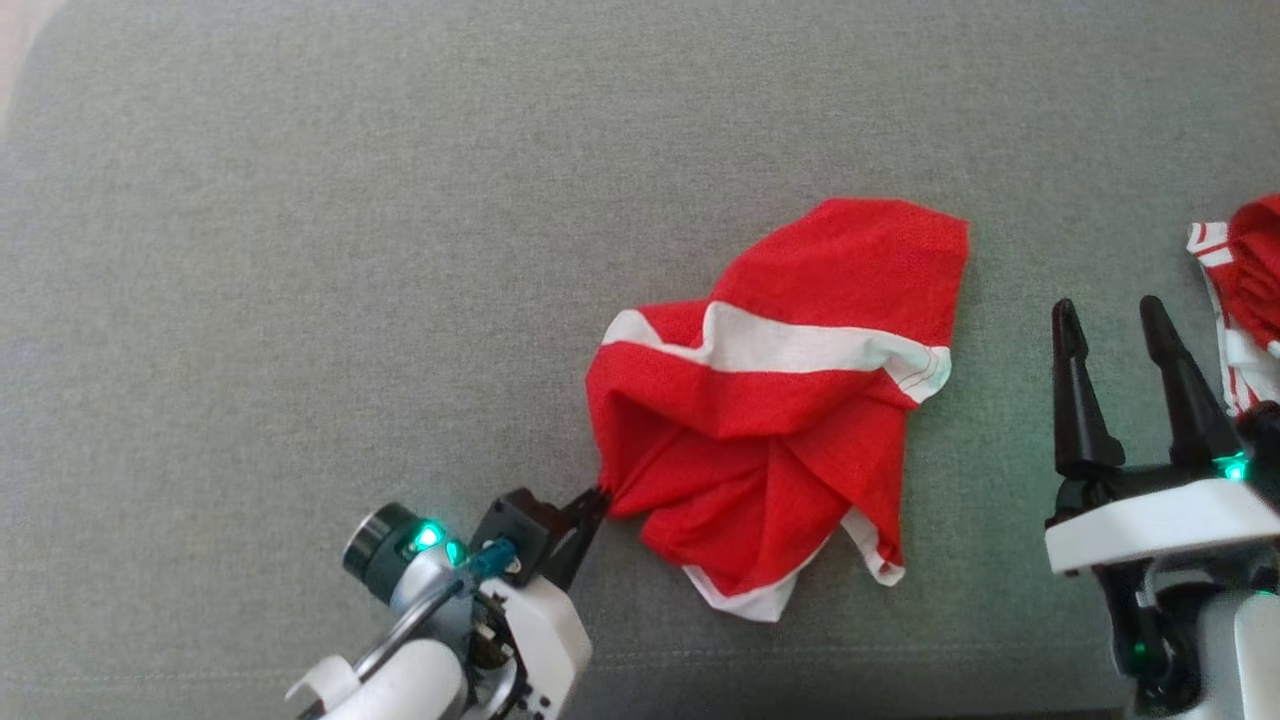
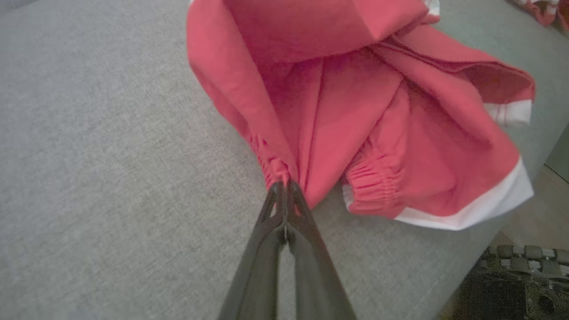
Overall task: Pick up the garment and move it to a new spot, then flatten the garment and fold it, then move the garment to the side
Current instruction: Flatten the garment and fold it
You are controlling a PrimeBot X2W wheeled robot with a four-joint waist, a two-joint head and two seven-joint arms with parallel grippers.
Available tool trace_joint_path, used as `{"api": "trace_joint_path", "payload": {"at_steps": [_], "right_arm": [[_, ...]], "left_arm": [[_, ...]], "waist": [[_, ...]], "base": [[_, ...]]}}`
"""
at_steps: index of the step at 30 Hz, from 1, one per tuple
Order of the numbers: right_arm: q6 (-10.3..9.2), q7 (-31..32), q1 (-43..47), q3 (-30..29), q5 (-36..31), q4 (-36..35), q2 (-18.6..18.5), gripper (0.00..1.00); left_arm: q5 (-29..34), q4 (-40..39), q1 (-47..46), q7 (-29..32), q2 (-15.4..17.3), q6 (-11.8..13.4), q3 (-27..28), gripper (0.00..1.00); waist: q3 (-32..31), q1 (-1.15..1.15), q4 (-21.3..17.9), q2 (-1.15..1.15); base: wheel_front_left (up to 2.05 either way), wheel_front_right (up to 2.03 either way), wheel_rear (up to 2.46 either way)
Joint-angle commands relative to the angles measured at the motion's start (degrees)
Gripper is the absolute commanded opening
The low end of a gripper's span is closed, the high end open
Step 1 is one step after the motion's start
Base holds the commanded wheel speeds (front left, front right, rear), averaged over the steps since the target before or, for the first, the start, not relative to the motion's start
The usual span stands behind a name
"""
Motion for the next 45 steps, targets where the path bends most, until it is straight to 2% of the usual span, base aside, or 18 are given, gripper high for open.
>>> {"api": "trace_joint_path", "payload": {"at_steps": [1,4,5,6,7,12,22,31,45], "right_arm": [[-0.04,0.4,-1.0,1.0,-0.4,-2.6,-0.3,1.0],[-0.04,1.0,-0.7,1.1,-1.0,-3.1,-0.3,1.0],[-0.04,1.2,-0.7,1.1,-1.3,-3.1,-0.3,1.0],[-0.04,1.5,-0.6,1.2,-1.4,-3.3,-0.3,1.0],[-0.04,1.7,-0.5,1.2,-1.8,-3.4,-0.3,1.0],[-0.04,2.9,0.0,1.3,-2.6,-4.2,-0.3,1.0],[-0.04,4.0,0.8,1.1,-3.0,-5.5,-0.3,1.0],[-0.04,4.4,1.8,1.3,-3.1,-5.7,-0.3,1.0],[-0.04,4.6,2.4,1.1,-3.0,-5.8,-0.3,1.0]], "left_arm": [[0.2,-0.8,-0.5,-0.1,0.6,0.2,1.1,0.0],[-0.2,0.3,0.2,-1.1,-0.2,0.3,0.8,0.0],[-0.6,0.4,0.6,-1.9,-0.5,0.7,1.3,0.35],[-1.1,0.3,0.8,-3.0,-0.9,1.2,1.9,0.92],[-1.4,0.1,0.9,-4.1,-1.1,1.7,2.6,1.0],[-4.2,-3.4,1.6,-12.0,-1.4,5.1,9.2,1.0],[-7.8,-8.6,2.2,-15.0,1.3,9.7,19.8,1.0],[-8.9,-9.5,4.4,-15.5,5.0,10.3,24.0,1.0],[-8.5,-10.2,5.6,-15.7,5.3,10.4,24.3,1.0]], "waist": [[-0.3,0.0,0.3,0.0],[-0.9,0.0,0.7,0.0],[-1.3,0.0,0.9,0.0],[-1.5,0.0,1.1,0.0],[-1.8,0.0,1.3,0.0],[-3.5,0.0,2.4,0.0],[-5.0,0.0,3.1,0.0],[-6.2,0.0,2.8,0.0],[-7.0,0.0,2.6,0.0]], "base": [[0.0,0.0,0.0],[0.0,0.0,0.0],[0.0,0.0,0.0],[0.0,0.0,0.0],[0.0,0.0,0.0],[0.0,0.0,0.0],[0.0,0.0,0.0],[0.0,0.0,0.0],[0.0,0.0,0.0]]}}
